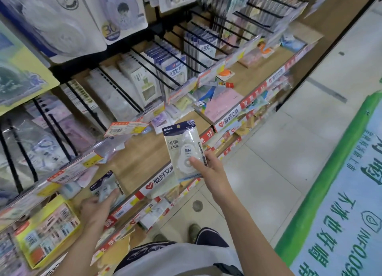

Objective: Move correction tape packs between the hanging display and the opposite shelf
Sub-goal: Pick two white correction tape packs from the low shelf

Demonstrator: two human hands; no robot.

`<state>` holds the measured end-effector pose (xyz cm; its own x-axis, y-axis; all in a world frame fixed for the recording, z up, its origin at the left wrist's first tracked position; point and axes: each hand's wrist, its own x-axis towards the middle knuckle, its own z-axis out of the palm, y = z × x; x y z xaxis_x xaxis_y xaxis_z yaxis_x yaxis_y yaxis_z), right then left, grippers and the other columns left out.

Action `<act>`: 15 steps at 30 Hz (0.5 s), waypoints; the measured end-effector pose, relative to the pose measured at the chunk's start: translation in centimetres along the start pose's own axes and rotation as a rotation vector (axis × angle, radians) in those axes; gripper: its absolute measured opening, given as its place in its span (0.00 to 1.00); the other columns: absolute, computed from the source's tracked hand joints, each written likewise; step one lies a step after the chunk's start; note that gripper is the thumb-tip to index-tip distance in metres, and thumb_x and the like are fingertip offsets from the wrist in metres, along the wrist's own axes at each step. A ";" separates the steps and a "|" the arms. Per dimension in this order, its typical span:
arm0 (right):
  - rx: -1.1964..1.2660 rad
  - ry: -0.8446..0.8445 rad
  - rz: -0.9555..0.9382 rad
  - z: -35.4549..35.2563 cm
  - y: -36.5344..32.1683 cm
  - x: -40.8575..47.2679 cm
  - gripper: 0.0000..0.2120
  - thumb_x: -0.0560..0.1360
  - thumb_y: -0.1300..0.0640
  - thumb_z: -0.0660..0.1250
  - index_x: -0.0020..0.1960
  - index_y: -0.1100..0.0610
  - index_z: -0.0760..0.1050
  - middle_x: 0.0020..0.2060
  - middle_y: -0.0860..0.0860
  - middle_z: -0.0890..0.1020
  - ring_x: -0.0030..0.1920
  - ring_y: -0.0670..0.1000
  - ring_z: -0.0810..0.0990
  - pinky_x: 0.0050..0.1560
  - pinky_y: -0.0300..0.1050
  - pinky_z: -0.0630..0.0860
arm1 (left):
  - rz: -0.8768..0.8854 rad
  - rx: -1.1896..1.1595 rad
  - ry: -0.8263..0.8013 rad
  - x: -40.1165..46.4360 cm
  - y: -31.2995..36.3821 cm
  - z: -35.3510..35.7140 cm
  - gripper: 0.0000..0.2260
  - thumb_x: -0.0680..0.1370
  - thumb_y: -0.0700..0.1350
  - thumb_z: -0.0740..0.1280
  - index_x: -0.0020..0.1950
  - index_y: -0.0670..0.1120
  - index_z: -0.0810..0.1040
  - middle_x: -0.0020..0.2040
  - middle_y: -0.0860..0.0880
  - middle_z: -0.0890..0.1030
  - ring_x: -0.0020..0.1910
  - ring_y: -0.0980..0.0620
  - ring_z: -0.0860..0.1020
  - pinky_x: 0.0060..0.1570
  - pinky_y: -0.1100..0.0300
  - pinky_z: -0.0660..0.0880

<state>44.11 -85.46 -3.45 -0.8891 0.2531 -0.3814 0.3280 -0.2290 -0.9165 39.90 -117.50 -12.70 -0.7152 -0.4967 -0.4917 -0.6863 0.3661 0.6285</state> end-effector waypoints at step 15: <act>0.011 -0.016 0.020 -0.2 -0.8 -0.6 0.11 0.79 0.55 0.70 0.59 0.57 0.78 0.50 0.50 0.86 0.50 0.51 0.85 0.47 0.44 0.79 | -0.044 -0.475 -0.220 -2.1 0.6 0.5 0.20 0.78 0.38 0.72 0.69 0.41 0.74 0.62 0.40 0.80 0.62 0.39 0.79 0.64 0.43 0.73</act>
<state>44.44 -85.21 -2.52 -0.8876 0.2330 -0.3974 0.3423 -0.2438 -0.9074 40.94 -115.86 -11.58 -0.7330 -0.3078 -0.6066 -0.6172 -0.0740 0.7834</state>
